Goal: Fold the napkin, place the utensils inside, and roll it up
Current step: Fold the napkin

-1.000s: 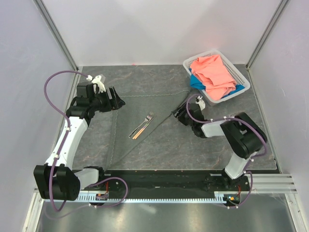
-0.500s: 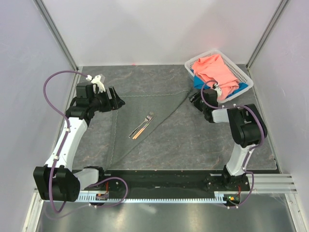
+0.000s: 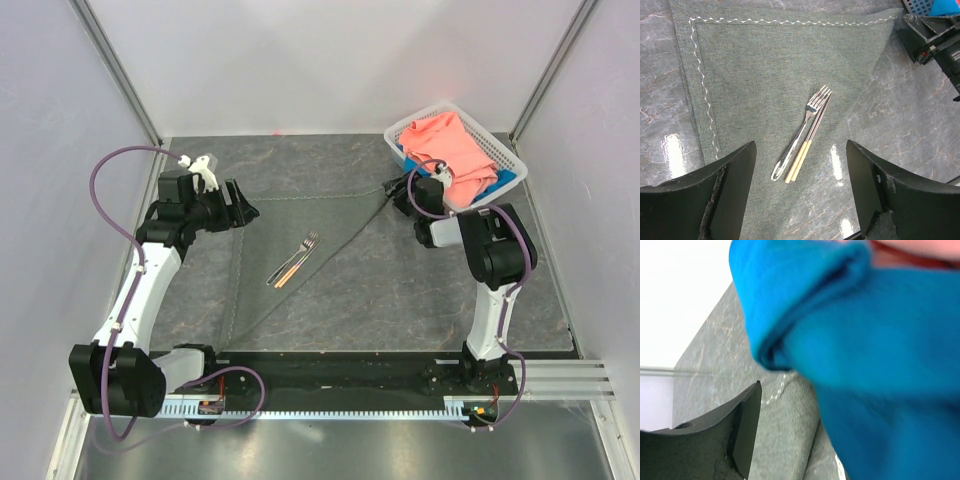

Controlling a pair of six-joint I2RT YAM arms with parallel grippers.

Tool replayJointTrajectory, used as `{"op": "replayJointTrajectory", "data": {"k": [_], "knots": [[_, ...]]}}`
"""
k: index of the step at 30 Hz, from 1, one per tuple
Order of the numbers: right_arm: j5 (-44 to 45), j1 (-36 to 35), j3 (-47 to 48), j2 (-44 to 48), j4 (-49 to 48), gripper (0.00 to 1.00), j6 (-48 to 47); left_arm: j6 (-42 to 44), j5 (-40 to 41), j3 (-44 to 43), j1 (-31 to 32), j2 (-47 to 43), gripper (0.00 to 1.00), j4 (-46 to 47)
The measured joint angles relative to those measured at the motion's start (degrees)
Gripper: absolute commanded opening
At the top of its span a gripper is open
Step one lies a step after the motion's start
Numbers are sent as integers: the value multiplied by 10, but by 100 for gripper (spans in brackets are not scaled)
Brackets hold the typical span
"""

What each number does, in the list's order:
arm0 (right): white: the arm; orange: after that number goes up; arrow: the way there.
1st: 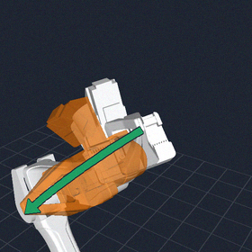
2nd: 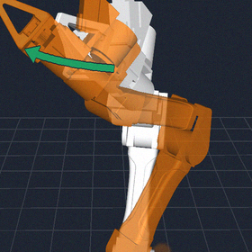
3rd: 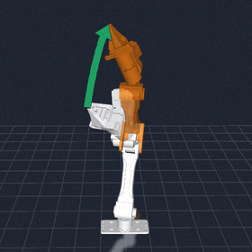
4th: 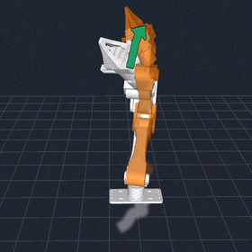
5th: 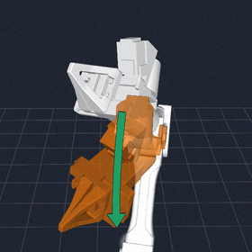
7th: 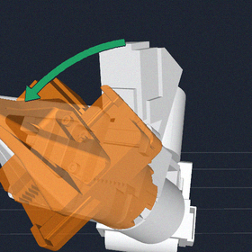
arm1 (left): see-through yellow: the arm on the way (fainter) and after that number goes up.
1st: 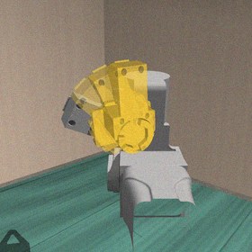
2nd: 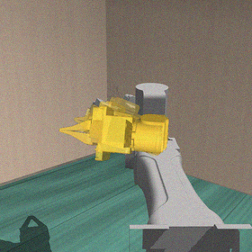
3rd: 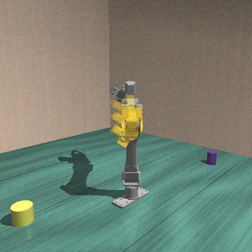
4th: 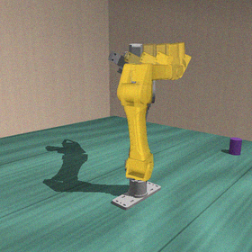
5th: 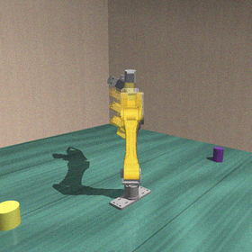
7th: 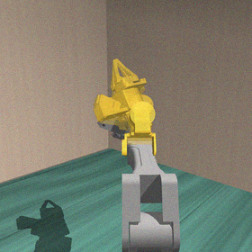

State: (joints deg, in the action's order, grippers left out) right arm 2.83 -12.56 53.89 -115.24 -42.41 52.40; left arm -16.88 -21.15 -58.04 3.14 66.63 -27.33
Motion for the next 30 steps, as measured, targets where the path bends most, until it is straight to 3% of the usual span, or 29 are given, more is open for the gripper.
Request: {"op": "replayJointTrajectory", "data": {"k": [24,30], "knots": [[107,-15,92,-46,104,59,-24,0,0,0,12,0,80,0],[108,-17,120,-62,117,42,-30,0,1,0,12,0,80,0]]}}
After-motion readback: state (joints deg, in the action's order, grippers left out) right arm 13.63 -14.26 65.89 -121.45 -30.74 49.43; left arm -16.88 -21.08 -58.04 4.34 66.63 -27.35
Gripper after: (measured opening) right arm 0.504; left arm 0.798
